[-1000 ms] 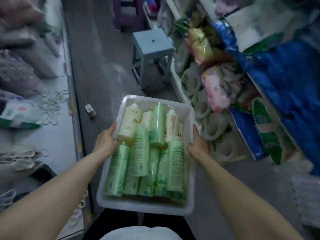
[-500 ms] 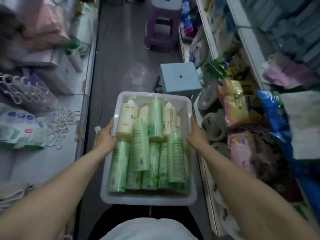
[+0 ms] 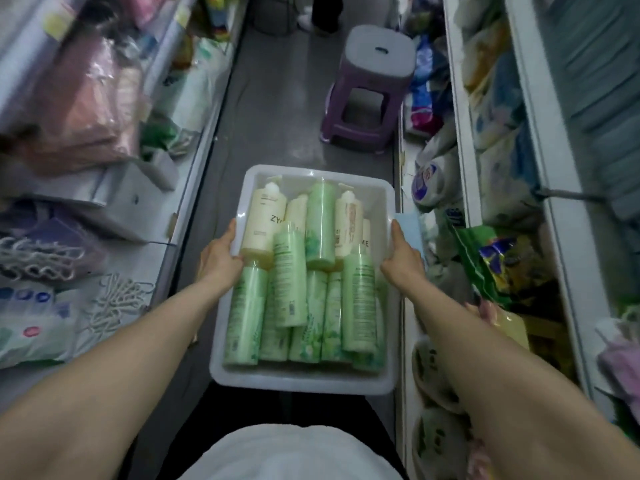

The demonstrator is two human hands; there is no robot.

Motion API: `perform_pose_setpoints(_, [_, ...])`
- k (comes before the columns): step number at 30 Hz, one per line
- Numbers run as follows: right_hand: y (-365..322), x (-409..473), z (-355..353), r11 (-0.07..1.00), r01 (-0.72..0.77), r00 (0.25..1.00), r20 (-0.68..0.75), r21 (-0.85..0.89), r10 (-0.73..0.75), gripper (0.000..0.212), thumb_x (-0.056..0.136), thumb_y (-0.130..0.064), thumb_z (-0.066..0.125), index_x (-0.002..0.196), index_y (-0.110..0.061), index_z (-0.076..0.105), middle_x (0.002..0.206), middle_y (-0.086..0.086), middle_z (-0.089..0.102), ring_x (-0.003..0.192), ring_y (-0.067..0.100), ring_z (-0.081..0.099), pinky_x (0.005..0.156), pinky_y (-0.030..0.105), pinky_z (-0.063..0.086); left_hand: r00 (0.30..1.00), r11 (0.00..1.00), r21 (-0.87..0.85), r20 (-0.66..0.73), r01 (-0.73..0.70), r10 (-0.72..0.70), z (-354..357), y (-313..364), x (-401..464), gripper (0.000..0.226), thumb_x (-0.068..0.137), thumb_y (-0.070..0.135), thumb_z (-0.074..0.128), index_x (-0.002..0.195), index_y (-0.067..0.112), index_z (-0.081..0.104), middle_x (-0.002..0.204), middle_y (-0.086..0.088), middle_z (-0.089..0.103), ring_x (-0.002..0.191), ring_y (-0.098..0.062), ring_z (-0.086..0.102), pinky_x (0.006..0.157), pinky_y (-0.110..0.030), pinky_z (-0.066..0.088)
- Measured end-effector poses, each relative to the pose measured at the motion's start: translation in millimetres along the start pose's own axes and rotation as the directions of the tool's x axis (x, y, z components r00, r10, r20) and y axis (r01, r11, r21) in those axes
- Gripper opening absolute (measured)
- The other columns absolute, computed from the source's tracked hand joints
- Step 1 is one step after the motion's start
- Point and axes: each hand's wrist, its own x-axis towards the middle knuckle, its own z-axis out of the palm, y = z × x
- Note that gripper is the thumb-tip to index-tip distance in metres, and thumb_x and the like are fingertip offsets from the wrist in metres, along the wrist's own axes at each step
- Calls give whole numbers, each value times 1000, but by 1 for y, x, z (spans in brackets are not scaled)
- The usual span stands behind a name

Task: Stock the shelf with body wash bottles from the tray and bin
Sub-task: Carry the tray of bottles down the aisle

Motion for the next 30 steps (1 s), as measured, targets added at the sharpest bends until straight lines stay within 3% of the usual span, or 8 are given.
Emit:
perform_pose_setpoints(7, [-75, 150, -67, 999, 24, 1000, 16, -45, -23, 91, 90, -11, 55, 159, -33, 1, 120, 20, 62, 105, 40, 59, 88, 48, 52, 999, 999, 16, -36, 29, -29, -19, 95, 132, 71, 94, 26, 58, 152, 39, 19, 146, -8, 47, 130, -32, 47, 107, -42, 40])
perform_pose_setpoints(16, [-168, 346, -125, 993, -119, 993, -5, 29, 119, 94, 87, -14, 56, 158, -39, -1, 113, 21, 63, 97, 39, 61, 86, 50, 54, 994, 992, 107, 94, -60, 50, -53, 204, 382, 74, 91, 30, 58, 151, 44, 17, 143, -5, 50, 124, -29, 53, 101, -39, 46])
perform_pose_setpoints(19, [-198, 407, -152, 986, -157, 987, -24, 64, 158, 94, 87, -10, 53, 158, -39, -1, 113, 20, 63, 92, 36, 60, 80, 45, 54, 991, 982, 156, 97, -107, 93, -70, 256, 458, 73, 91, 28, 57, 151, 43, 19, 144, -5, 49, 124, -29, 53, 99, -36, 46])
perform_pose_setpoints(24, [-235, 521, -210, 978, -158, 984, -59, 134, 167, 95, 85, -12, 55, 158, -37, -1, 117, 20, 63, 104, 39, 59, 89, 47, 53, 982, 965, 204, 124, -168, 144, -80, 352, 582, 75, 90, 29, 59, 152, 40, 18, 149, -9, 43, 132, -32, 46, 106, -41, 42])
perform_pose_setpoints(27, [-250, 590, -250, 981, -145, 986, -61, 131, 154, 94, 87, -12, 57, 158, -34, 0, 120, 23, 62, 107, 41, 59, 91, 45, 51, 981, 960, 213, 104, -183, 164, -70, 406, 649, 76, 89, 31, 61, 152, 41, 20, 147, -9, 46, 128, -32, 50, 102, -42, 46])
perform_pose_setpoints(30, [-259, 655, -291, 979, -163, 980, -92, 124, 175, 92, 88, -12, 56, 158, -32, 1, 136, 25, 54, 117, 41, 56, 92, 42, 49, 979, 958, 214, 107, -192, 172, -56, 462, 709, 75, 90, 29, 58, 150, 46, 17, 144, -8, 50, 121, -32, 55, 96, -42, 50])
